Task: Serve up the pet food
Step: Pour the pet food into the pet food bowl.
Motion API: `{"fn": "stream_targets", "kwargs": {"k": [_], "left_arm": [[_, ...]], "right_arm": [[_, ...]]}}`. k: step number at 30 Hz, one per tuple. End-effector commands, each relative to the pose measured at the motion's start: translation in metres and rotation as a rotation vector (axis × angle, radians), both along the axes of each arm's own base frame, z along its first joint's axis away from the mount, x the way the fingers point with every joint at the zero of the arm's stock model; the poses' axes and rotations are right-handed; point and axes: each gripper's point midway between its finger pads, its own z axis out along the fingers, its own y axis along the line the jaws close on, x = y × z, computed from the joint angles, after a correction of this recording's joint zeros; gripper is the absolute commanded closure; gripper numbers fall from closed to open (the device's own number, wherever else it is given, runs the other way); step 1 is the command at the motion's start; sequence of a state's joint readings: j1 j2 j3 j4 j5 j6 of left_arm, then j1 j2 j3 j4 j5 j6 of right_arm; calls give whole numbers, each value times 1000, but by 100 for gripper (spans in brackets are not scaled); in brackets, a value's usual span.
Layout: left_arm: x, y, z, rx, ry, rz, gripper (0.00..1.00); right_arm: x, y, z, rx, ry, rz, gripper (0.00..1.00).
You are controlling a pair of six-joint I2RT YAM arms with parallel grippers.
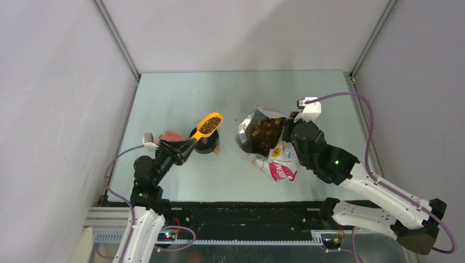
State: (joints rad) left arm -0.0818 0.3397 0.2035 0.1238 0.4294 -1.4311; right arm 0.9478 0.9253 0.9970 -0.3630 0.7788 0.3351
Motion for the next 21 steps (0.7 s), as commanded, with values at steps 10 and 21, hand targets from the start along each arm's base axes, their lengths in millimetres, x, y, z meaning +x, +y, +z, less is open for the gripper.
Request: {"fn": "stream_targets", "kwargs": {"k": [10,21], "left_arm": [[-7,34,-43,110,125,175,100],[-12,58,-61,314,261,262,100]], "right_arm": [[-2,-8,47,140,-120,-43,100],[0,-7,43,120,-120,-46,100]]}}
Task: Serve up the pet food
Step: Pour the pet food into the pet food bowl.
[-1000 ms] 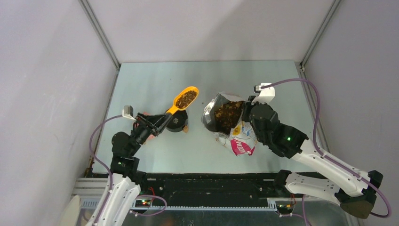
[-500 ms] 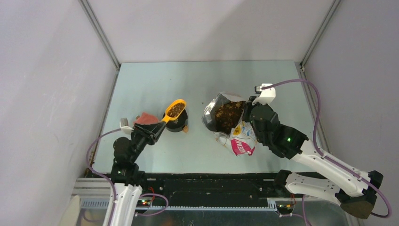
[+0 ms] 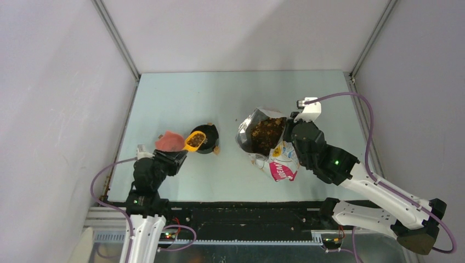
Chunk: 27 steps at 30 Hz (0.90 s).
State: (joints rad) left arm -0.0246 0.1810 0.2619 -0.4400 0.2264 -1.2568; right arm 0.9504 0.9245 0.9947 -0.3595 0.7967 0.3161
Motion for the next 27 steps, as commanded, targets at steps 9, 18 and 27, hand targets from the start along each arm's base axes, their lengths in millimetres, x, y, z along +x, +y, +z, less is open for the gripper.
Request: {"fn": "stream_targets", "kwargs": {"k": [9,18,27], "left_arm": [[10,3,8,108,15,-41,100],[10,7,18,255,106,-116,100],[15,3,35,340,134,-216,100]], "right_arm": [[2,-7,40,121,-111,-53,100],[4,-8,35,134,-108,-46,100],[4,-3,31,135,-95,-24,100]]}}
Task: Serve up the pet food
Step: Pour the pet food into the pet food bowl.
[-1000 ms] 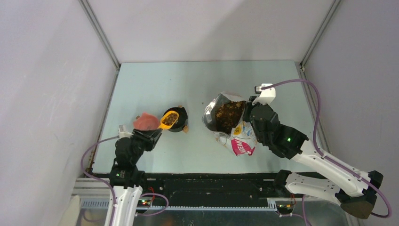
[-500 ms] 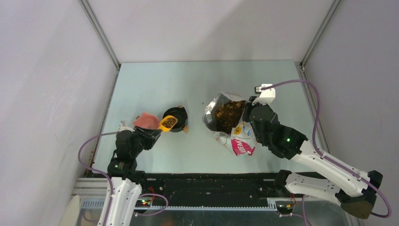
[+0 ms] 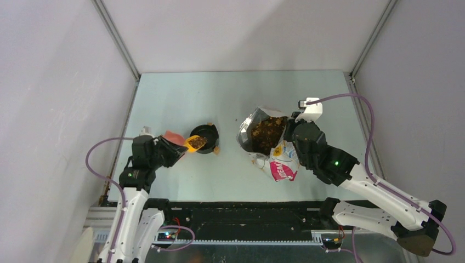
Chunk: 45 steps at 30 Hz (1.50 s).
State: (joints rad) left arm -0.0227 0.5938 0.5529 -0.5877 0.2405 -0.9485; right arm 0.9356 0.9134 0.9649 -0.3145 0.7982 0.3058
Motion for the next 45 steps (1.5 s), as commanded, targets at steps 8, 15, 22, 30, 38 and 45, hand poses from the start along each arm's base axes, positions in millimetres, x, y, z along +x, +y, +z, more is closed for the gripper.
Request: {"fn": "stream_targets", "kwargs": {"k": [8,15,22,30,38,45], "left_arm": [[8,2,32,98,-51,-87,100],[12,9,38,129,-64,-57,100],[10,16,44,181,-52,-51,100],[16,8,38,171,-28,-111,100],[22,6,48,171,-63,-126,100],[28,-1,53,157,-88,-150,100]], "right_arm": [[1,-1,31,124,-73,-12,100],[1,1,29,124,-66,-5,100],[0,0,28,128,-61,-3,100],[-2,2,29,145,-62,16,100],[-3,4,30,150,-64,28,100],[-3,4,30,152,-62,36,100]]}}
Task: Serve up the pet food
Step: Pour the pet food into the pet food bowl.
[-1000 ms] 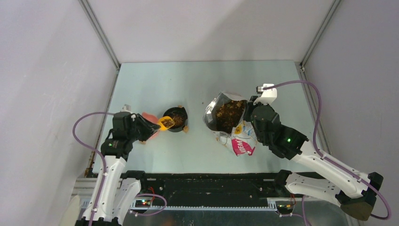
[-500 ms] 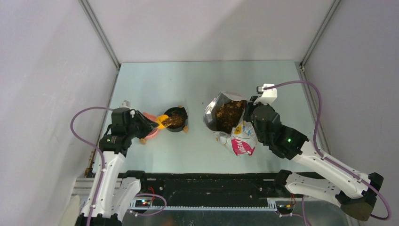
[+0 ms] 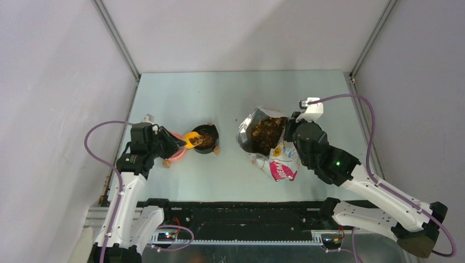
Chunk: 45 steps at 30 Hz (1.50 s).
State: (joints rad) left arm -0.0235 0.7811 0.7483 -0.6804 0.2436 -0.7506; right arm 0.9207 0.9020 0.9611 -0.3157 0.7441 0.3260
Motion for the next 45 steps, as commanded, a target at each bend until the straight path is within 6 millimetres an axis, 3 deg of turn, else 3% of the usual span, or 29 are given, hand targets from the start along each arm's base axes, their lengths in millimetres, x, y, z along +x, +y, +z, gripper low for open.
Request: {"fn": "stream_targets", "kwargs": {"k": [1,11,15,28,45], "left_arm": [[15,-5,33,6,-116,-34,100],[26,-15,40,99,-96,-64,100],[27,-7,42,150,-85,-28,100],[1,18,42,258,-45,33,100],[19,-15,61,234,-118,-108,100]], "right_arm": [[-2,0,30,121,-70,1,100],[-1,0,30,121,-67,1,100],[-1,0,29,123,-65,0,100],[1,-2,27,119,-58,-6,100],[4,-5,24,115,-49,-18,100]]}}
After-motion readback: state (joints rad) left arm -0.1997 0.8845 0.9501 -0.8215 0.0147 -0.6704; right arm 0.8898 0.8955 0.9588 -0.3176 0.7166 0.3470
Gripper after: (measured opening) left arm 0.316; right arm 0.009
